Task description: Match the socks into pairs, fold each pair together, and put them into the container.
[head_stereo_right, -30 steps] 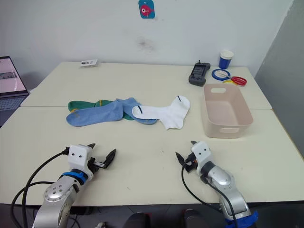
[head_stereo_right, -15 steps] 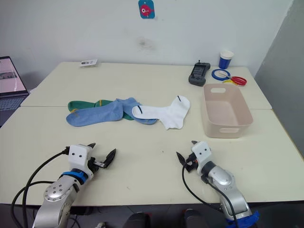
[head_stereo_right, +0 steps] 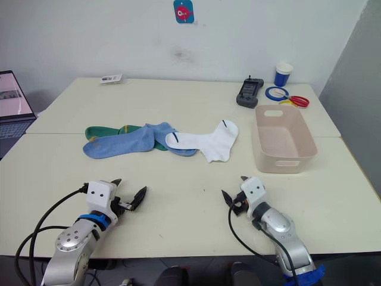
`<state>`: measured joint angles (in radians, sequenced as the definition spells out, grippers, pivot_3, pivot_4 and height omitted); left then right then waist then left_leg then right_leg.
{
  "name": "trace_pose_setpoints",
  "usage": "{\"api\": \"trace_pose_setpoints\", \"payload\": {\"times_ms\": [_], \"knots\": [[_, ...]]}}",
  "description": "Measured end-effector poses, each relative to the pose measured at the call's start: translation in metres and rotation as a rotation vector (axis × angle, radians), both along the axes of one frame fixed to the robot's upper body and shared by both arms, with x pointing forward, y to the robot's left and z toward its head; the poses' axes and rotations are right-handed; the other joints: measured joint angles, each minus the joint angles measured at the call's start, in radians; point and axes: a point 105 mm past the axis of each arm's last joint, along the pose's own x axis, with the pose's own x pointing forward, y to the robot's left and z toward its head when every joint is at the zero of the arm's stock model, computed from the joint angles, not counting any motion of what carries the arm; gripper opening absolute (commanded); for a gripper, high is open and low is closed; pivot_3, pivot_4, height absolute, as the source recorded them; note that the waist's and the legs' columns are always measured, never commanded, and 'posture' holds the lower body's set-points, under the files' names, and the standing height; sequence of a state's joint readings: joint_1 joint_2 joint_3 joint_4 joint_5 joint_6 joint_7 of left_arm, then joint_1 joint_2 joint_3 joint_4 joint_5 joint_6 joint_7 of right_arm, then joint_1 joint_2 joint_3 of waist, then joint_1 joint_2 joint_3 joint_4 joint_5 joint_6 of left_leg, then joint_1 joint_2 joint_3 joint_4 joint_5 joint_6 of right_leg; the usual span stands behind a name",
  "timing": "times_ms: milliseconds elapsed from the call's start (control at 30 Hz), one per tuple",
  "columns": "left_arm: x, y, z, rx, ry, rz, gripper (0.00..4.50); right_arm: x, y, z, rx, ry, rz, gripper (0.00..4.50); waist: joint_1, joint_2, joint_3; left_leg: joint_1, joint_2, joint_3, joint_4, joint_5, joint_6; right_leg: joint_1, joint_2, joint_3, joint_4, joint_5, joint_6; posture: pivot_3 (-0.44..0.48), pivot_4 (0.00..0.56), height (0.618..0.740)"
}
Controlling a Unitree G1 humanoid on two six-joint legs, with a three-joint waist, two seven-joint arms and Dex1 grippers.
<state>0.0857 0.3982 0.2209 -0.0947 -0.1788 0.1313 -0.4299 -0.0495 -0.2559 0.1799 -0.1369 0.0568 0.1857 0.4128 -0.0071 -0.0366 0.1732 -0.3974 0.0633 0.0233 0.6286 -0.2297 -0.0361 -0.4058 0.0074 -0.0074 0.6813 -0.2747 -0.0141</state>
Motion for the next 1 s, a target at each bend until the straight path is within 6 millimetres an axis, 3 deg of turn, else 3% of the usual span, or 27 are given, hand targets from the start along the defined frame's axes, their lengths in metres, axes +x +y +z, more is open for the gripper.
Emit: {"api": "trace_pose_setpoints", "payload": {"times_ms": [267, 533, 767, 900, 1000], "knots": [[-0.001, -0.001, 0.000, -0.007, 0.003, -0.011, 4.50, 0.005, -0.001, 0.005, -0.045, -0.030, 0.004, 4.43, -0.001, 0.000, 0.000, 0.000, 0.000, 0.000, 0.000, 0.000, 0.000, 0.000, 0.000, 0.000, 0.000, 0.000, 0.000, 0.000, 0.150, 0.740], [-0.005, -0.011, 0.002, -0.065, -0.001, -0.081, 4.50, 0.033, 0.006, 0.022, -0.199, -0.132, 0.017, 4.43, -0.002, 0.000, 0.000, 0.000, 0.000, 0.000, 0.000, 0.000, 0.000, 0.000, 0.000, 0.000, 0.000, 0.000, 0.000, 0.000, 0.150, 0.740], [-0.001, -0.054, 0.048, -0.167, -0.099, -0.280, 4.50, 0.062, 0.010, 0.035, -0.303, -0.206, 0.026, 4.43, -0.002, 0.000, 0.000, 0.000, 0.000, 0.000, 0.000, 0.000, 0.000, 0.000, 0.001, 0.000, 0.000, 0.000, 0.000, 0.000, 0.150, 0.740], [0.001, -0.078, 0.062, -0.156, -0.115, -0.403, 4.50, 0.078, 0.017, 0.037, -0.364, -0.225, 0.054, 4.43, -0.008, 0.000, 0.000, 0.000, 0.000, 0.000, 0.001, 0.000, 0.000, 0.000, 0.002, 0.000, 0.001, 0.001, -0.001, 0.000, 0.150, 0.740], [0.003, -0.083, 0.069, -0.163, -0.121, -0.428, 4.50, 0.086, 0.023, 0.040, -0.394, -0.243, 0.075, 4.26, -0.011, 0.000, 0.000, 0.000, 0.000, 0.000, 0.001, 0.000, 0.000, 0.000, 0.002, 0.000, 0.001, 0.001, -0.001, 0.000, 0.150, 0.740]]}}
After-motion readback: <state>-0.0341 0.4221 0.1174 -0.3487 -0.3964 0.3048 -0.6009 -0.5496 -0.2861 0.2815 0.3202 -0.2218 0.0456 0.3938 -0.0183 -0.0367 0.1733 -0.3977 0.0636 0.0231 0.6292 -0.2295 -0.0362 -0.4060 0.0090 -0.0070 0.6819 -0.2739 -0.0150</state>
